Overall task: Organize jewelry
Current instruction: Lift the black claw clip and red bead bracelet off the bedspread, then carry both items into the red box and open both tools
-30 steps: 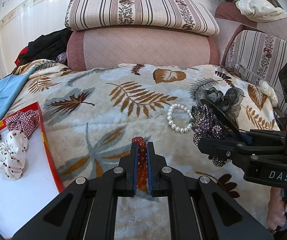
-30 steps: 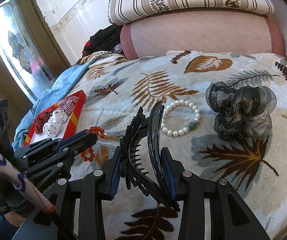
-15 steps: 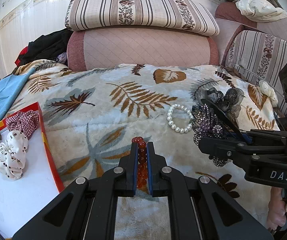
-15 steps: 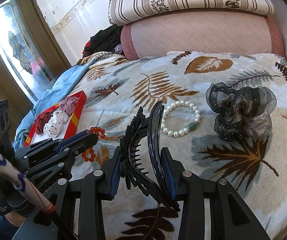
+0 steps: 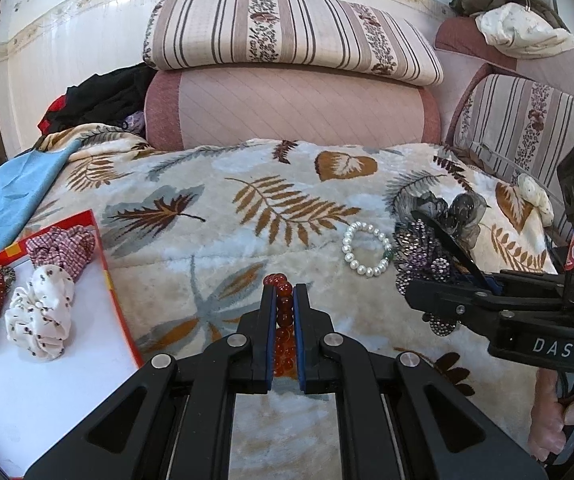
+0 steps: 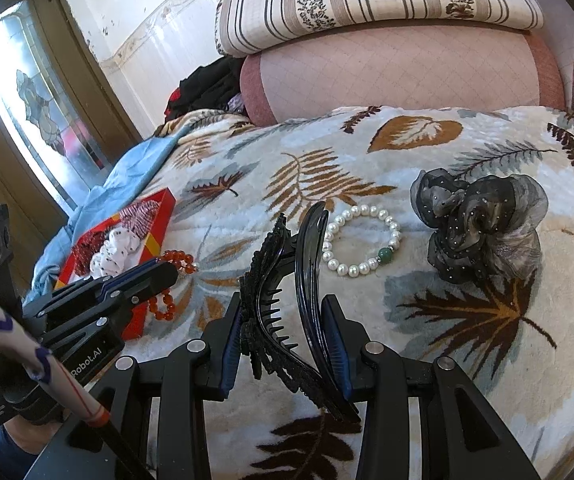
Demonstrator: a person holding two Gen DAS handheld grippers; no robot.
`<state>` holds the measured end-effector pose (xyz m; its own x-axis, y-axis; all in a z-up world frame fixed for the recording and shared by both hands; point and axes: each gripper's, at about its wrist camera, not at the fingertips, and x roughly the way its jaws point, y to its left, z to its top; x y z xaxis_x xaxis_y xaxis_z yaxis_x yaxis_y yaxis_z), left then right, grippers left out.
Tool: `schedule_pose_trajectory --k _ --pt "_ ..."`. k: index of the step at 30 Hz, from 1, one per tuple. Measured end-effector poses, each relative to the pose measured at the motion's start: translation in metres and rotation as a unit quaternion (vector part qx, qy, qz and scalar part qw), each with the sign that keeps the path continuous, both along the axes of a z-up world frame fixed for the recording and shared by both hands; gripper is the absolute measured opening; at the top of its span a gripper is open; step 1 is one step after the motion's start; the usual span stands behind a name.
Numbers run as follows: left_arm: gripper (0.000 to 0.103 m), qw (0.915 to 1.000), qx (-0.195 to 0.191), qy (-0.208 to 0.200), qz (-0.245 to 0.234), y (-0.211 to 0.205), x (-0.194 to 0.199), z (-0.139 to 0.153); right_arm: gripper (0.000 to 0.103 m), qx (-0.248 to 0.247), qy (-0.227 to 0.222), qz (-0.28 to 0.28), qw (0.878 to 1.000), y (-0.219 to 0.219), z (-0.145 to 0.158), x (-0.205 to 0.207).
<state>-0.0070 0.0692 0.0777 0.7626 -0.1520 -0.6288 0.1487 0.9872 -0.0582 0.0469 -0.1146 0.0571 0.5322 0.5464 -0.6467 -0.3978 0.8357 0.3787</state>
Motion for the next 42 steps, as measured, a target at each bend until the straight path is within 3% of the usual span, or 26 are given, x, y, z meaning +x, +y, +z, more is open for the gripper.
schedule_pose_trajectory --k 16,22,29,36,42 --pt "0.008 0.9966 -0.045 -0.046 0.052 0.073 -0.031 0.041 0.041 0.013 0.002 0.001 1.000 0.055 0.021 -0.039" --pt "0.008 0.9931 -0.064 -0.055 0.081 0.110 -0.040 0.052 0.041 -0.004 -0.013 0.032 0.999 0.100 0.042 -0.043" --pt "0.008 0.9832 -0.103 -0.059 0.138 0.180 -0.055 0.065 0.041 -0.014 -0.010 0.082 0.996 0.164 0.051 -0.050" --pt "0.008 0.9689 -0.126 -0.006 0.212 0.251 -0.058 0.042 0.042 -0.025 0.003 0.136 0.990 0.231 0.048 -0.055" --pt "0.007 0.9578 -0.129 0.048 0.252 0.278 -0.055 0.010 0.042 -0.031 0.034 0.164 0.985 0.281 0.027 -0.049"
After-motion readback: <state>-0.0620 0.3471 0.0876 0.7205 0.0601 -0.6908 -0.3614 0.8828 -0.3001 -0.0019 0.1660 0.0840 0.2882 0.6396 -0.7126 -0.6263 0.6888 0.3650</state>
